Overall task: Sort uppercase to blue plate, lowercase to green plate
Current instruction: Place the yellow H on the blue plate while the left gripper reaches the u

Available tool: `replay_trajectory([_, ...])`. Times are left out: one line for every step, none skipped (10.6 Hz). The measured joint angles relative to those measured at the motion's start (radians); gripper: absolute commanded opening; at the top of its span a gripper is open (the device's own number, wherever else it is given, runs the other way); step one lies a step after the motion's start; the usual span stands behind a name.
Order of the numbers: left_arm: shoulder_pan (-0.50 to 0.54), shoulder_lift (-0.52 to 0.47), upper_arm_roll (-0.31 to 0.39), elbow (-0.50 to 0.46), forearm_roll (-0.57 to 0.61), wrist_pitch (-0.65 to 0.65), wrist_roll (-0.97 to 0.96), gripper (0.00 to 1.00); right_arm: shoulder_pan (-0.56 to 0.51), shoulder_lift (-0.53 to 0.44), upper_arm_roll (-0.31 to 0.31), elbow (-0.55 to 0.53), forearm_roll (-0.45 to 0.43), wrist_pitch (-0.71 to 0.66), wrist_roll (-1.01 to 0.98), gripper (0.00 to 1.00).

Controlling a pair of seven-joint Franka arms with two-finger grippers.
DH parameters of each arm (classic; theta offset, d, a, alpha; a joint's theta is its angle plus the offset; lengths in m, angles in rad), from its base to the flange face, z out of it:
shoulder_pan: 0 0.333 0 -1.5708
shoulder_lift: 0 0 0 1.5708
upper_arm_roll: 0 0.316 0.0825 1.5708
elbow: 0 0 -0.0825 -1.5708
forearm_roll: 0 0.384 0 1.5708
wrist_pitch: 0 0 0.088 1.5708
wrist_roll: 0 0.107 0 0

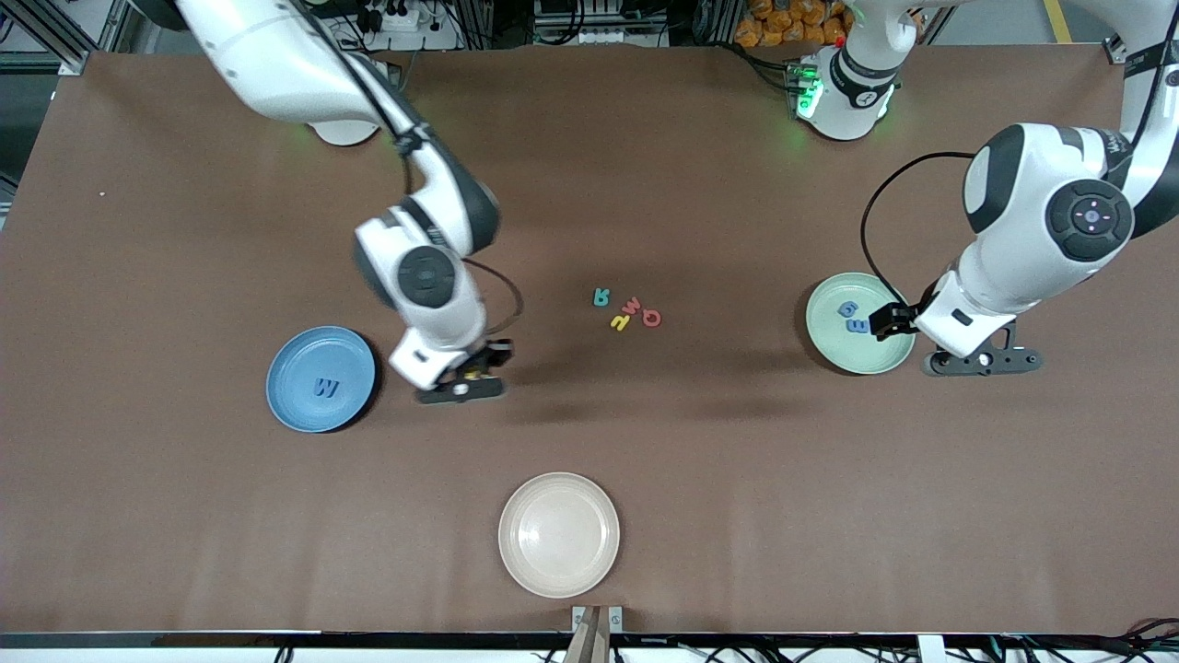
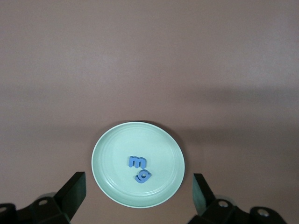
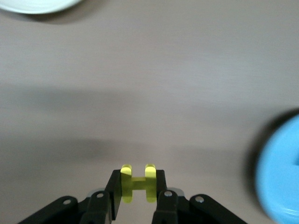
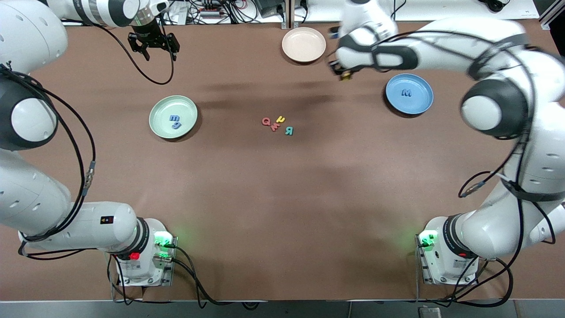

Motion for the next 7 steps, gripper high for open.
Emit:
replay_trajectory([0.0, 0.0, 0.003, 0.001, -0.004, -0.004, 0.0, 1.0, -0.071, -0.045, -0.008, -0.067, 0.008, -0.004, -0.066, 0.0])
replay_trajectory([-0.004, 0.0, 0.003, 0.002, -0.013, -0.01, 0.0, 1.0, -0.123, -0.07, -0.031, -0.117, 0.012, -0.01, -0.114, 0.0])
replay_trajectory([-0.015, 0.0, 0.001, 0.001, -0.052, -0.016, -0.002, 1.0, -0.156, -0.078, -0.071, -0.153, 0.016, -0.013, -0.166, 0.0])
replay_trajectory([-0.032, 0.0, -0.007, 0.0, -0.096, -0.019, -0.019, 1.0, -0.177, -0.078, -0.116, -0.18, 0.029, -0.013, -0.22, 0.0])
replay_trajectory([-0.047, 0.003, -0.03, -0.002, -0.112, -0.019, -0.069, 1.0, -0.191, -0.078, -0.157, -0.202, 0.042, -0.012, -0.261, 0.0])
replay_trajectory([-0.06, 0.008, -0.067, -0.002, -0.113, -0.015, -0.141, 1.0, -0.201, -0.078, -0.187, -0.22, 0.048, -0.011, -0.281, 0.09])
replay_trajectory([-0.079, 0.016, -0.1, -0.004, -0.113, -0.002, -0.212, 1.0, -0.209, -0.078, -0.203, -0.235, 0.051, -0.009, -0.285, 0.27])
